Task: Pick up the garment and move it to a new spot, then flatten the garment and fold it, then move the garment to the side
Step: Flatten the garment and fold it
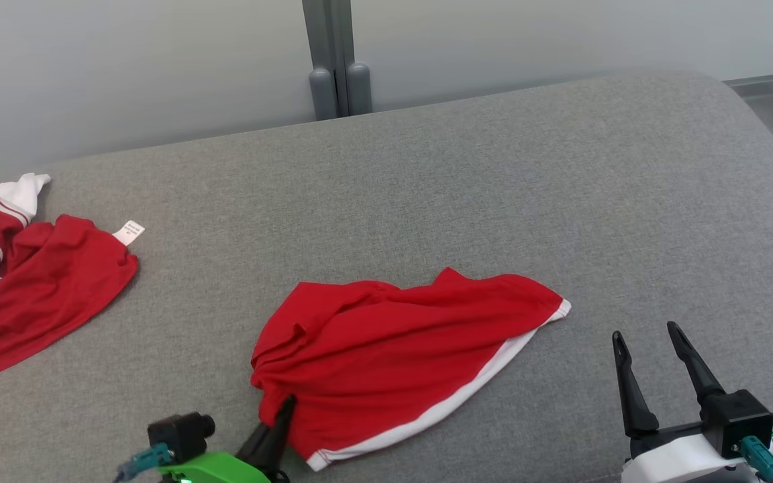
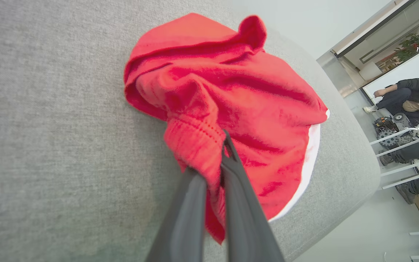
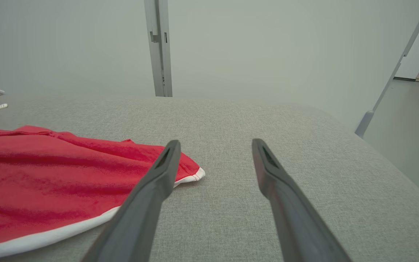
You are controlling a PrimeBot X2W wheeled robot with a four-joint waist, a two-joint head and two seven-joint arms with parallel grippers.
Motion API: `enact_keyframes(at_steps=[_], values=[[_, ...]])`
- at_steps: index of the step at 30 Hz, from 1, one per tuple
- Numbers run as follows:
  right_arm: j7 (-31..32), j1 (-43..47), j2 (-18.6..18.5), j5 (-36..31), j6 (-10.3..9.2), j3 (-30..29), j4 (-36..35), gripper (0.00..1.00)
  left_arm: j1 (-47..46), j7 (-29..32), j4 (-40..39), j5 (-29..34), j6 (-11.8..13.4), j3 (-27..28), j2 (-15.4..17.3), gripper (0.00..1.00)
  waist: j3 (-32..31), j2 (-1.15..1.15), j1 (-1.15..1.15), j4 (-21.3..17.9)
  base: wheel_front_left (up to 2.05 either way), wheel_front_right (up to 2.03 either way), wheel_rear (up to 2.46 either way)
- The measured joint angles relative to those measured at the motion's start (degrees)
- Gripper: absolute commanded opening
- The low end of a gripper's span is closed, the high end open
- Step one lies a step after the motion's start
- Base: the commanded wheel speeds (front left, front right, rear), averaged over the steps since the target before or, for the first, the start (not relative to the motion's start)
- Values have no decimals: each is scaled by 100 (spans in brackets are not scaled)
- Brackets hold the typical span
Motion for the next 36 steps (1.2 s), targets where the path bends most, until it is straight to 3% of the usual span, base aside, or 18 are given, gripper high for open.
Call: enact_keyframes(at_steps=[8,13,14,15,16,17,22,28,31,36], values=[[0,-109,0,66,0,109,60,100,-961,56,654,198,0,292,761,0,80,0,0,-13,0,0,0],[0,-154,0,66,0,137,111,100,-1283,366,1131,326,0,66,926,0,95,0,0,-38,0,0,0],[0,-155,1,66,0,141,120,100,-1291,379,1184,321,0,11,926,9,99,0,0,-47,0,0,0],[0,-155,1,66,0,137,124,100,-1291,371,1216,316,0,-45,932,41,105,0,0,-54,0,0,0],[0,-155,0,66,0,132,124,100,-1291,308,1262,342,0,-81,945,88,112,0,0,-58,0,0,0],[0,-155,0,66,-1,125,124,100,-1291,261,1289,344,0,-98,957,100,115,0,0,-58,0,0,0],[0,-123,1,54,0,64,115,100,-1136,-190,1370,502,45,-122,1032,100,68,0,0,-13,0,0,0],[0,-54,0,26,0,-30,37,100,-585,-588,724,765,539,202,987,100,-36,0,0,146,0,0,0],[0,-26,0,-5,0,-75,-12,100,-197,-613,-70,1229,813,653,821,100,-84,0,0,275,0,0,0],[0,-19,0,-10,-1,-89,-63,100,724,-623,-948,2194,969,1267,420,100,-160,0,0,514,0,0,0]])
